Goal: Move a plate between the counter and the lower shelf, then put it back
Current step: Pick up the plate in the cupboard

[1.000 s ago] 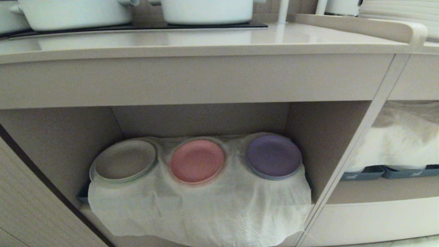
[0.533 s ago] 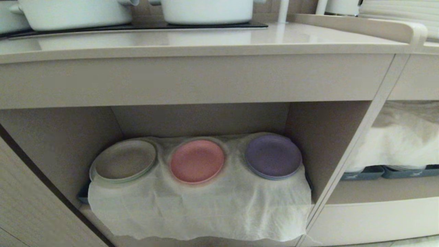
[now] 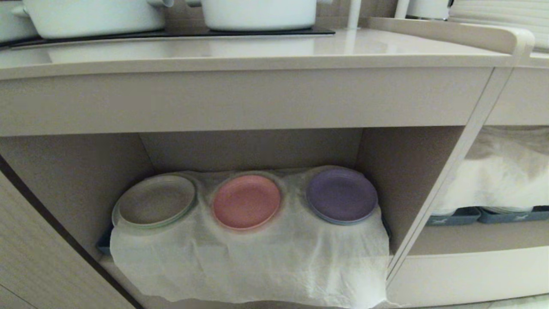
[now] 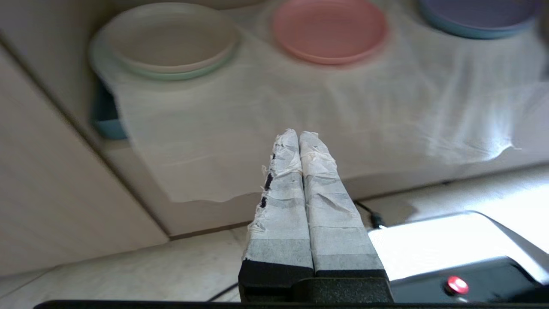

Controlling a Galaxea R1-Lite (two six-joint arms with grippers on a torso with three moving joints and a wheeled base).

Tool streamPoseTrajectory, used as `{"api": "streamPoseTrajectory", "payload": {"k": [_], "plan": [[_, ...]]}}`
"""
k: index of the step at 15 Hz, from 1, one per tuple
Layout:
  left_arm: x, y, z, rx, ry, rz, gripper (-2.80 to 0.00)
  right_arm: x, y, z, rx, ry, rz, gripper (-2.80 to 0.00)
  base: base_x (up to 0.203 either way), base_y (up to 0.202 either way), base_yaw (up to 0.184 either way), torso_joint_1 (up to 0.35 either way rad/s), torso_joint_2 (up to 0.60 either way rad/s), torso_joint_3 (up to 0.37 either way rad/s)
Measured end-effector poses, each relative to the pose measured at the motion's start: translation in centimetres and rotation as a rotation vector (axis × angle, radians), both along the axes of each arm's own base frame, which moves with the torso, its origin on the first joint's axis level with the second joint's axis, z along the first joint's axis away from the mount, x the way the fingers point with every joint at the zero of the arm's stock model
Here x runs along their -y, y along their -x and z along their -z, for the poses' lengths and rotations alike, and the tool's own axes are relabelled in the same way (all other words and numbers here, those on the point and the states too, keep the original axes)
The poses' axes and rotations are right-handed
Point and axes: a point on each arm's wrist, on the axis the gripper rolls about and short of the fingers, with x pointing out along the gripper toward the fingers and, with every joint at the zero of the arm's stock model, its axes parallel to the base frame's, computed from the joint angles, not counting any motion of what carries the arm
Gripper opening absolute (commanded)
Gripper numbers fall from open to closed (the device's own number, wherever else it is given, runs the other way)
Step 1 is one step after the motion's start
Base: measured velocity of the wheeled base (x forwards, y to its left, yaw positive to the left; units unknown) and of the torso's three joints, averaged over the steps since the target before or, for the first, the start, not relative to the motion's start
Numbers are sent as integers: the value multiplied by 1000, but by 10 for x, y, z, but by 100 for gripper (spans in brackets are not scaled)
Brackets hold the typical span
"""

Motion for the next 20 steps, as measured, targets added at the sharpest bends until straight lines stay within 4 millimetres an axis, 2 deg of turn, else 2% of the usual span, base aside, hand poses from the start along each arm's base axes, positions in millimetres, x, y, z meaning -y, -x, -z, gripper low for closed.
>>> {"api": "streamPoseTrajectory", "payload": {"k": [4,7,11,15,20], "plan": [[2,-8,-12,-52,15,71,-280,0,0,0,0,0,0,-280,0,0,0,0,0,0],[2,-21,-28,-97,25,110,-280,0,0,0,0,0,0,-280,0,0,0,0,0,0],[3,-57,-47,-159,31,123,-280,0,0,0,0,0,0,-280,0,0,0,0,0,0],[6,-99,-58,-305,62,149,-280,0,0,0,0,0,0,-280,0,0,0,0,0,0],[29,-149,-61,-487,154,150,-280,0,0,0,0,0,0,-280,0,0,0,0,0,0]]}}
